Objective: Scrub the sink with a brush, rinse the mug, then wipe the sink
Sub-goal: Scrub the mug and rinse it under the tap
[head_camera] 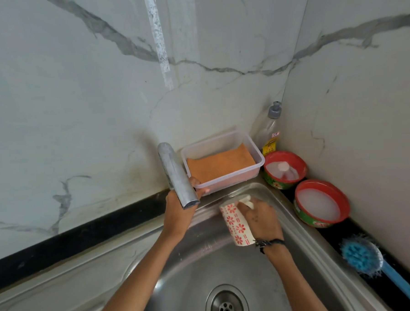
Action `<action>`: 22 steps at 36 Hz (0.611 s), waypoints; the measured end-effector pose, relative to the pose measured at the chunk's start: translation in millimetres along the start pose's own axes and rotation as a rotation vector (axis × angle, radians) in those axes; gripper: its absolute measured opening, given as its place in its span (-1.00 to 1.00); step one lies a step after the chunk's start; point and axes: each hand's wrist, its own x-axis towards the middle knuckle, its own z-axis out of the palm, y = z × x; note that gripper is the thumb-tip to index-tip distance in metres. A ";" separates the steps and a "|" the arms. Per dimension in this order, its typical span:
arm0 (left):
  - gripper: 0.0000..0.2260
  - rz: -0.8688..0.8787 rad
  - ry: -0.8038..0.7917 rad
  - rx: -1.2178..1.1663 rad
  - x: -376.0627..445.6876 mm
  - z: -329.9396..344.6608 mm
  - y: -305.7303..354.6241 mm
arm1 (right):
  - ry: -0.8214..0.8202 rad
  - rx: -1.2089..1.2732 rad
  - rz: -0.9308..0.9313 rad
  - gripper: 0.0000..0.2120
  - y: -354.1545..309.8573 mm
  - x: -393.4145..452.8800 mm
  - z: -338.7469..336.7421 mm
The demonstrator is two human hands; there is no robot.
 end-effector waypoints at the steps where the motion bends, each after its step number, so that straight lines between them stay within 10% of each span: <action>1: -0.81 0.009 0.005 0.016 1.1 1.0 -1.4 | 0.032 0.025 0.019 -0.69 6.4 -4.1 -0.9; 15: -0.65 0.032 0.049 0.070 5.8 8.5 -12.4 | -0.207 0.189 0.136 -0.80 -4.8 -6.3 -12.5; 22: -0.53 -0.039 0.038 0.129 4.1 5.5 -18.1 | -0.003 0.432 0.271 -0.81 -4.0 19.6 -21.4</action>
